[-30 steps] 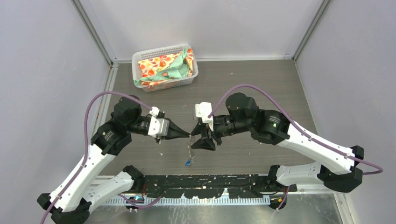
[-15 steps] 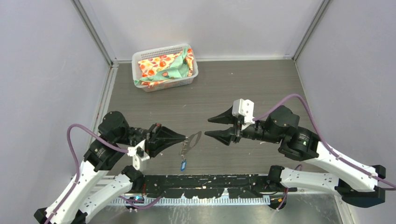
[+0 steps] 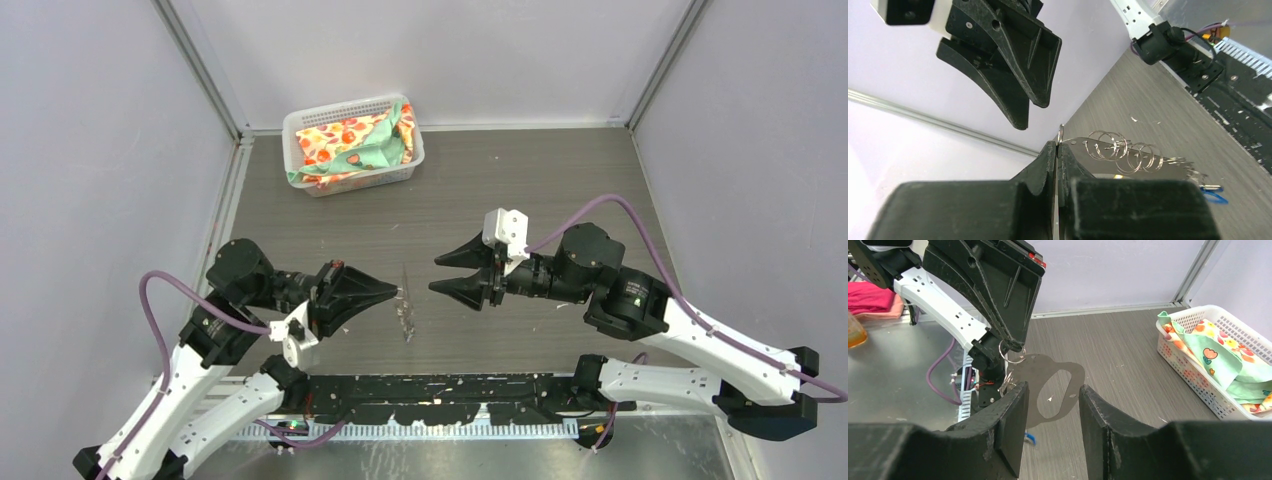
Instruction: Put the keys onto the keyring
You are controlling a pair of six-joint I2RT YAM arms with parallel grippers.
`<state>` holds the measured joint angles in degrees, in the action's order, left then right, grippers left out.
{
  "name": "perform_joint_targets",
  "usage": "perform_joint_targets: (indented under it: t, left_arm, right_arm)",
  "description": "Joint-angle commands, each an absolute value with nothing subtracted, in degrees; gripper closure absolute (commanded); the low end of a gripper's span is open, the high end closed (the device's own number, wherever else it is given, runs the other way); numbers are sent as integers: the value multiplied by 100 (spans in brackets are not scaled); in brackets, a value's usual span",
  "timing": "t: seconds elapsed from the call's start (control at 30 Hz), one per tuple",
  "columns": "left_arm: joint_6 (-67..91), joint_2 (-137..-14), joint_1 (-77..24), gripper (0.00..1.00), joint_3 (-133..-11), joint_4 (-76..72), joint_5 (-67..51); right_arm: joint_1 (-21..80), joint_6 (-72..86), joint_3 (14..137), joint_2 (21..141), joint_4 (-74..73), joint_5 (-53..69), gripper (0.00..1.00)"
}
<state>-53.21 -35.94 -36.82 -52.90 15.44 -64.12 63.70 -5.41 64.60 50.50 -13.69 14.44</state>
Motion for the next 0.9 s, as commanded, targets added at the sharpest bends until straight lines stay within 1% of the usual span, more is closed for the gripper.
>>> perform_joint_targets:
  t: [0.0, 0.13, 0.33, 0.57, 0.87]
  left_arm:
    - [-5819, -3437, -3703, 100, -5291, 1082, -6534]
    - [-6201, -3404, -3703, 100, -5267, 1081, -6590]
    - [-6183, -3513, -3705, 100, -5471, 1022, -6592]
    - [-5497, -3669, -3703, 100, -5783, 824, -6613]
    - [-4903, -3864, -3707, 100, -6129, 1107, -6643]
  right_arm:
    - [6376, -431, 6512, 4961, -1094, 1503, 53]
    - [6374, -412, 6407, 4888, -1020, 1377, 53]
    - [6376, -362, 6331, 4770, -941, 1281, 53]
    - [6376, -301, 6353, 4727, -901, 1463, 53]
    - [6383, -280, 6776, 4978, -1199, 1844, 53]
